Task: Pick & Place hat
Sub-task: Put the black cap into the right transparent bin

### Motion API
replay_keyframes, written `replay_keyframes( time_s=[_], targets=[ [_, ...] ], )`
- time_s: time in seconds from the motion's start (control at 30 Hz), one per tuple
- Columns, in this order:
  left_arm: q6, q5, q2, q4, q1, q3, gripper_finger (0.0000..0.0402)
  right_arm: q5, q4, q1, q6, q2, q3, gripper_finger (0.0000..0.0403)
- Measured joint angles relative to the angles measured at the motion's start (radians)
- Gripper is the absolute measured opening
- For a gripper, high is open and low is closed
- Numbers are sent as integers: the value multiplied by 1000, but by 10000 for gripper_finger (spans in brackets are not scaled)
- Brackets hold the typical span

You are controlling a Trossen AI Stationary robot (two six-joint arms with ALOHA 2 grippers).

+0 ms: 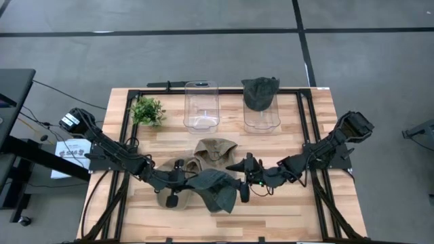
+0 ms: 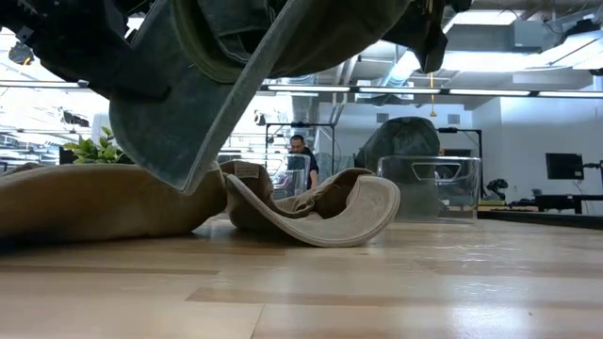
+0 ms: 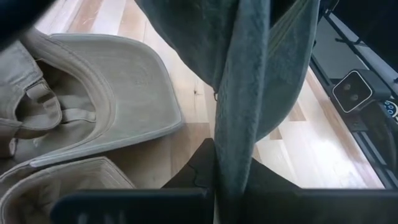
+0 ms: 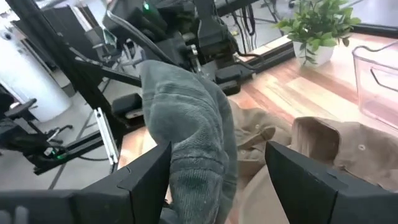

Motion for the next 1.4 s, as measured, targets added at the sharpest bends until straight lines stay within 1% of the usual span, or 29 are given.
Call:
replay_keyframes(
  time_s=[0.1,0.2,0.3,0.43,0.47,0.63,0.77,1.0,1.23,1.3,1.4],
  targets=[
    [-4,0,0,0,0,0,11,-6,-28,-11,17,0,0,233],
    [-7,0,0,0,0,0,11,10,-42,-13,25,0,0,194],
    [-39,0,0,1,0,0,11,25,-35,-13,16,0,0,133],
    [-99,0,0,10,6,1,11,23,-22,-13,-14,0,0,32],
    [-112,1,0,13,10,1,11,23,-20,-13,-21,0,0,17],
    [-137,24,0,53,24,1,13,23,-15,-11,-29,0,8,8],
    [-132,23,0,120,23,1,30,22,-69,-11,-43,0,54,5],
    [-122,20,-1,145,24,2,67,23,-314,-11,-39,0,188,2],
    [-122,18,-1,145,24,2,88,23,-620,-10,43,0,334,1],
    [-122,18,-1,146,24,2,90,25,-678,-6,64,0,365,1],
    [-97,18,-1,165,23,2,95,27,-715,3,70,0,392,1]
  ],
)
